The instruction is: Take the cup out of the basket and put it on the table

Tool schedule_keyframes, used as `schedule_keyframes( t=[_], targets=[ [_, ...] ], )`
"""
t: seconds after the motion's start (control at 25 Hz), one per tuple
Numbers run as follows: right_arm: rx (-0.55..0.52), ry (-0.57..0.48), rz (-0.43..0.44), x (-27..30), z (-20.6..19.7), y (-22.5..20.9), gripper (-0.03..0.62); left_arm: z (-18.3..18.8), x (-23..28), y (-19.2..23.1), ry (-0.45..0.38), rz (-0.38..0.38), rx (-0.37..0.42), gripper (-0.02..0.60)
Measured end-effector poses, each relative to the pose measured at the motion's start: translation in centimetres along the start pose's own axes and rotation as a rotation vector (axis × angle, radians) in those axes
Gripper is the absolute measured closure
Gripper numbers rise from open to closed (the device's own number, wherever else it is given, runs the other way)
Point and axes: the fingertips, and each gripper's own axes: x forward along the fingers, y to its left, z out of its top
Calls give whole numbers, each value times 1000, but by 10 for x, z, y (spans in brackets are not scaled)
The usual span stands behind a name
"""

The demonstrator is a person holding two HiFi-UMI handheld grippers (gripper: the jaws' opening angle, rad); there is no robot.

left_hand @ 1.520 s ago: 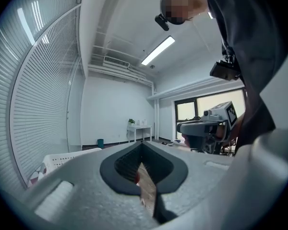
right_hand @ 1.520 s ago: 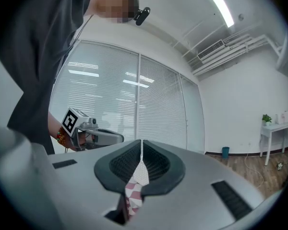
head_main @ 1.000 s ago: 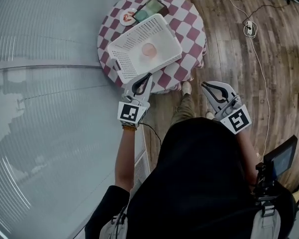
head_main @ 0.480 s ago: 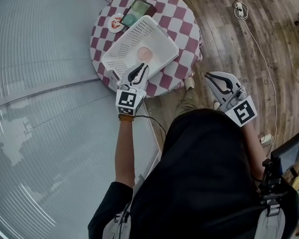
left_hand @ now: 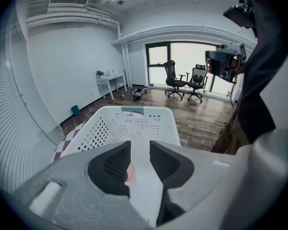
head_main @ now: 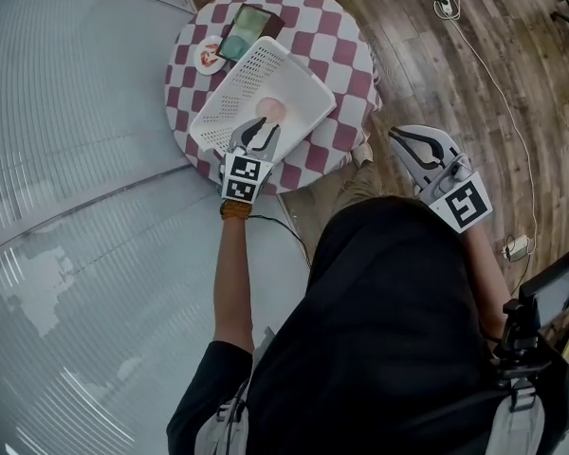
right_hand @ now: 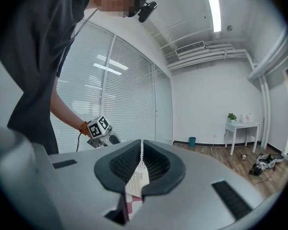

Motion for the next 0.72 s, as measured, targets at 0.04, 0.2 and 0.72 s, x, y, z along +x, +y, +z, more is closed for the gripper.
schedule_keyframes(
  t=[0.04, 0.2, 0.72],
  targets=[
    [-2, -4, -5, 2, 1, -1, 579, -4, 4, 2, 19, -3, 4, 472],
    [-4, -2, -20, 5, 1, -4, 579, -26, 23, 1, 116, -47, 46, 472],
    [1, 52, -86, -1, -10, -16, 579, -72, 72, 1, 315, -170, 85, 472]
  ],
)
